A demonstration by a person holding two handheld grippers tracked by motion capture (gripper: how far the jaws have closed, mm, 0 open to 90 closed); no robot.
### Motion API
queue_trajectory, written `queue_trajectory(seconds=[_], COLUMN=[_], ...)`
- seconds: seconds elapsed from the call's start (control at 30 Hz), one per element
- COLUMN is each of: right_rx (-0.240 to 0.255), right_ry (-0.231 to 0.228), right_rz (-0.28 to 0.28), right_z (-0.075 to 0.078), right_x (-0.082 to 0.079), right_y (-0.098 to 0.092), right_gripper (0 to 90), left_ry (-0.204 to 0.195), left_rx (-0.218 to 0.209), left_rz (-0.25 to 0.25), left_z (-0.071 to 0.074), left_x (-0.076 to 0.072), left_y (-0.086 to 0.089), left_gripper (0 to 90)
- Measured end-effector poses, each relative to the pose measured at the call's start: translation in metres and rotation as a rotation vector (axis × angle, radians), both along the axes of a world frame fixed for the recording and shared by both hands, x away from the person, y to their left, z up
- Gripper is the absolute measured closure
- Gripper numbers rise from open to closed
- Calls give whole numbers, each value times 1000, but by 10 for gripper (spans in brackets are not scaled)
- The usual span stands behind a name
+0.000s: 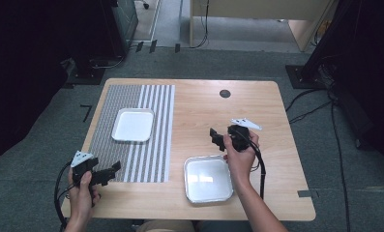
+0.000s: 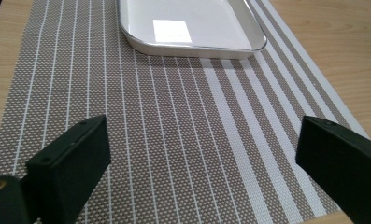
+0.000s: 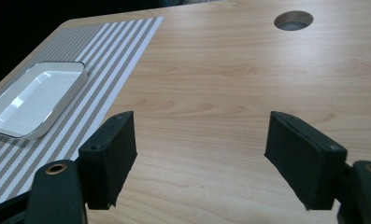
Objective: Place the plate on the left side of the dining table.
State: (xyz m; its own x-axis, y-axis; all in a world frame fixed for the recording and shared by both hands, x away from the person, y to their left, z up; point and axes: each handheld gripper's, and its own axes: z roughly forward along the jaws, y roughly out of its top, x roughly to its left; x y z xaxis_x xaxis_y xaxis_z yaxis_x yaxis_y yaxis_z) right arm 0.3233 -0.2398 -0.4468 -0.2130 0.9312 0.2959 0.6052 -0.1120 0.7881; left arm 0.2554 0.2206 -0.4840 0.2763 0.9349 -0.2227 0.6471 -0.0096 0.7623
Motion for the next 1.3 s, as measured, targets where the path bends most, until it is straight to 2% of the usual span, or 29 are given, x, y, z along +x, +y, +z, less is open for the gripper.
queue_trajectory(seconds=[0.23, 0.33, 0.47, 0.67, 0.83, 0.9, 1.1, 1.3], right_rx=[2, 3, -9, -9, -32, -33, -51, -82], right_ry=[9, 15, 26, 46, 53, 57, 73, 74], right_rz=[-25, -42, -60, -94, -128, -144, -182, -188], right_z=[-6, -11, -18, -28, -35, -39, -50, -56], right_x=[-14, -21, -29, -41, -57, -63, -81, -96], right_y=[-25, -36, -50, -75, -98, -108, -131, -149], right_gripper=[248, 248, 248, 251, 252, 253, 254, 253], left_ry=[-5, 10, 25, 30, 37, 40, 64, 75], left_rx=[34, 35, 75, 94, 118, 140, 149, 134], left_rz=[22, 23, 29, 47, 47, 48, 48, 66], left_z=[-1, -4, -11, -16, -19, -21, -26, -27], left_x=[-10, -14, -19, -24, -27, -28, -30, -32], left_y=[7, 11, 15, 23, 28, 30, 37, 47], left_gripper=[11, 0, 0, 0, 0, 0, 0, 0])
